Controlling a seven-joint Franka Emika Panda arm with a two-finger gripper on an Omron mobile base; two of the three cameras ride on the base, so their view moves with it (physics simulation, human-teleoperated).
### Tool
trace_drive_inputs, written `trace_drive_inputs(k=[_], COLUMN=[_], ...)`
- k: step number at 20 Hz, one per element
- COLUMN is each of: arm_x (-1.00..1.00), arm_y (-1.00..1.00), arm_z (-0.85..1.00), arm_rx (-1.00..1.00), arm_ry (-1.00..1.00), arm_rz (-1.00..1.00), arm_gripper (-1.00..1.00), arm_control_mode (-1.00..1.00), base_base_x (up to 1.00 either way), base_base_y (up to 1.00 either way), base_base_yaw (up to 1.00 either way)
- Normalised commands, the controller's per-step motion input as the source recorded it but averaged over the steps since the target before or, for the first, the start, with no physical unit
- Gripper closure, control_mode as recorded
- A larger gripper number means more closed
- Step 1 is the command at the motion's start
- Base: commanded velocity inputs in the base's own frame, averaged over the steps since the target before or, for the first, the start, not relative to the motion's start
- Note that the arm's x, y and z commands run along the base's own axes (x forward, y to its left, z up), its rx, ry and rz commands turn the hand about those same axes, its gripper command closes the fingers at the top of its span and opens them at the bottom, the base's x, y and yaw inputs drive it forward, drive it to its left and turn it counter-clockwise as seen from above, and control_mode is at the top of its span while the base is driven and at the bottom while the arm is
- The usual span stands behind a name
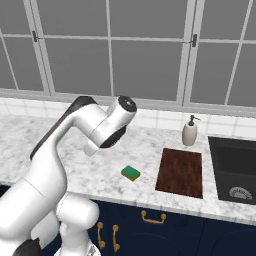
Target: Pick up the sponge from the counter and clean the cutting board by briefly scrubbing or pressing down on the cutting board. Once finished, release the sponge.
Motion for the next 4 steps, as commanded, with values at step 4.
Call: trace_drive_inputs(k=[4], arm_x=[-0.46], arm_y=[0.00], arm_z=[0.92], arm_rx=[0.48], arm_ry=[-0.27], arm_rz=[0.18], arm_gripper=[-1.00], arm_control_mode=[-1.00], base_base_x=[0.00], base_base_y=[0.00], base_base_yaw=[0.00])
